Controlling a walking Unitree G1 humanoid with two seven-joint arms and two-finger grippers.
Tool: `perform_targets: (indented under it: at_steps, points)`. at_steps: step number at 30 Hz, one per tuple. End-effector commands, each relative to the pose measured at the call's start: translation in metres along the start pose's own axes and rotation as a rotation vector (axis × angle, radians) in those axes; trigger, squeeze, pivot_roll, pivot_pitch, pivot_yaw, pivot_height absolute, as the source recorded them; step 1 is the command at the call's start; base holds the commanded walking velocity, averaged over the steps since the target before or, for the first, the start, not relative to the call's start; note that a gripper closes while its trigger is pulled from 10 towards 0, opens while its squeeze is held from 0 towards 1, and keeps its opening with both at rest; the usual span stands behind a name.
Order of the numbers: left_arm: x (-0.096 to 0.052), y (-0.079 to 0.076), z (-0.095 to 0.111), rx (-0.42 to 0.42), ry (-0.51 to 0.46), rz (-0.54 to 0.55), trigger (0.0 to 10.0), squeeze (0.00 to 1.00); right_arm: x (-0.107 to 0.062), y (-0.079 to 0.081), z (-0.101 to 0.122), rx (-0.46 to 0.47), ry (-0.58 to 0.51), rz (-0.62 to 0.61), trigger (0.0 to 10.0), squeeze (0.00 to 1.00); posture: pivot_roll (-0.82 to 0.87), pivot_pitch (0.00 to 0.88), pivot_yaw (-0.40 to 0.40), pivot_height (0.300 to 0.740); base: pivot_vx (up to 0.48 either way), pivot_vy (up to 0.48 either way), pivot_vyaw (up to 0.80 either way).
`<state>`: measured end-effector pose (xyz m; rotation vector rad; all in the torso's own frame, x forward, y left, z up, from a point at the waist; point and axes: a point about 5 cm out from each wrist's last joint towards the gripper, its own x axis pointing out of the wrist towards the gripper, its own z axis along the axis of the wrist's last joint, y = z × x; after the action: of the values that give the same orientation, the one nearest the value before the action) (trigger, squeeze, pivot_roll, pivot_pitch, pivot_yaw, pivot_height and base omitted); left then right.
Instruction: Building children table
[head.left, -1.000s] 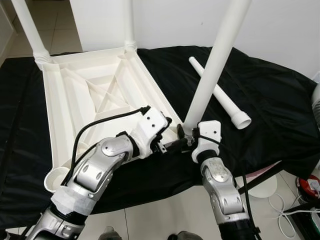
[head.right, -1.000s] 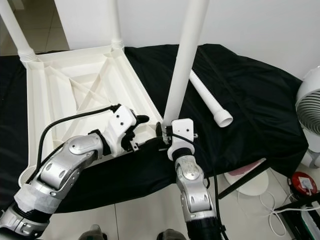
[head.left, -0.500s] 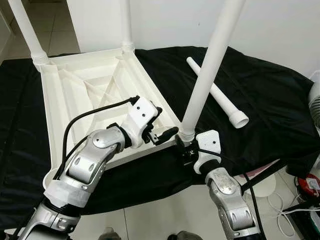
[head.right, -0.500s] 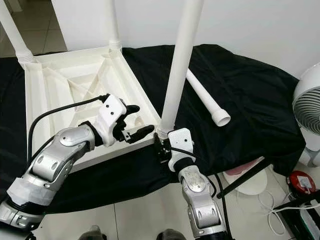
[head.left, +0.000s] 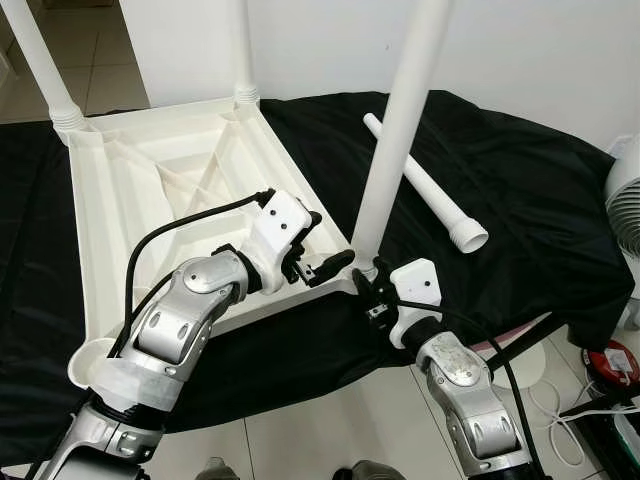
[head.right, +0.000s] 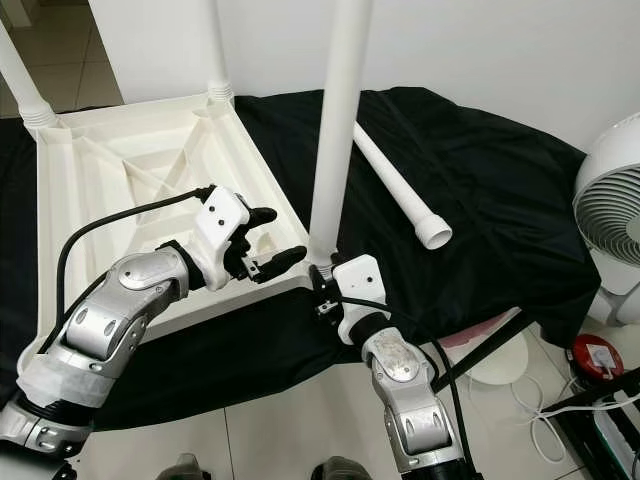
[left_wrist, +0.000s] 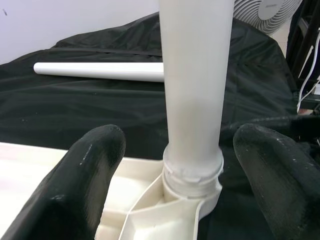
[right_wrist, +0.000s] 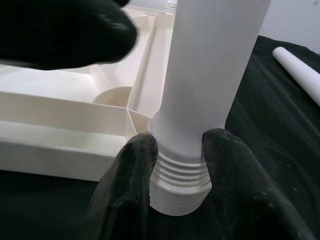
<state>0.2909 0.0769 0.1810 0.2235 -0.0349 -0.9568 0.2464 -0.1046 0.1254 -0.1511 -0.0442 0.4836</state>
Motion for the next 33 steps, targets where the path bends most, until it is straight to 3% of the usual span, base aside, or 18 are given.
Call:
perform_targets:
  at_steps: [1,9,21,22,24,25,26,27,28,33]
  points:
    - [0.001,0.003,0.002,0.015,-0.001,0.026,10.0,0.00,0.002,0.013,0.005,0.010,-0.014,0.086,10.0,0.00,0.02,0.000,-0.045,0.740,0.000,0.000,0.00]
    - [0.003,-0.002,0.002,0.012,-0.006,0.007,10.0,0.00,-0.001,0.013,0.006,-0.008,-0.020,0.136,10.0,0.00,0.02,0.000,-0.045,0.740,0.000,0.000,0.00]
    - [0.003,-0.001,0.002,0.018,-0.004,-0.012,10.0,0.00,-0.011,0.013,0.016,0.060,-0.070,0.281,10.0,0.00,0.00,0.004,-0.017,0.740,0.000,0.000,0.00]
    - [0.003,-0.001,0.003,0.019,-0.003,-0.014,10.0,0.00,-0.011,0.012,0.017,0.065,-0.074,0.290,8.0,0.00,0.00,0.006,-0.018,0.740,0.000,0.000,0.00]
    - [0.003,-0.001,0.003,0.019,-0.003,-0.014,10.0,0.00,-0.011,0.012,0.017,0.065,-0.074,0.290,8.0,0.00,0.00,0.006,-0.018,0.740,0.000,0.000,0.00]
    - [0.004,-0.001,0.003,0.020,-0.003,-0.016,10.0,0.00,-0.011,0.010,0.018,0.064,-0.075,0.295,0.0,0.00,0.00,0.008,-0.024,0.740,0.000,0.000,0.00]
    - [0.004,-0.001,0.003,0.021,-0.002,-0.017,10.0,0.00,-0.008,0.006,0.017,0.053,-0.073,0.290,8.0,0.00,-0.01,0.011,-0.011,0.740,0.000,0.000,0.00]
    - [0.004,-0.001,0.003,0.021,-0.002,-0.017,10.0,0.00,-0.008,0.006,0.017,0.053,-0.073,0.290,8.0,0.00,-0.01,0.011,-0.011,0.740,0.000,0.000,0.00]
    - [0.004,0.001,0.002,0.026,0.002,-0.011,10.0,0.00,-0.005,0.003,0.017,0.043,-0.069,0.288,10.0,0.00,0.00,0.013,-0.011,0.740,0.000,0.000,0.00]
    - [0.003,0.008,0.000,0.036,0.022,0.037,10.0,0.00,0.003,-0.007,0.014,0.025,-0.057,0.280,10.0,0.00,0.00,0.011,-0.008,0.740,0.000,0.000,0.00]
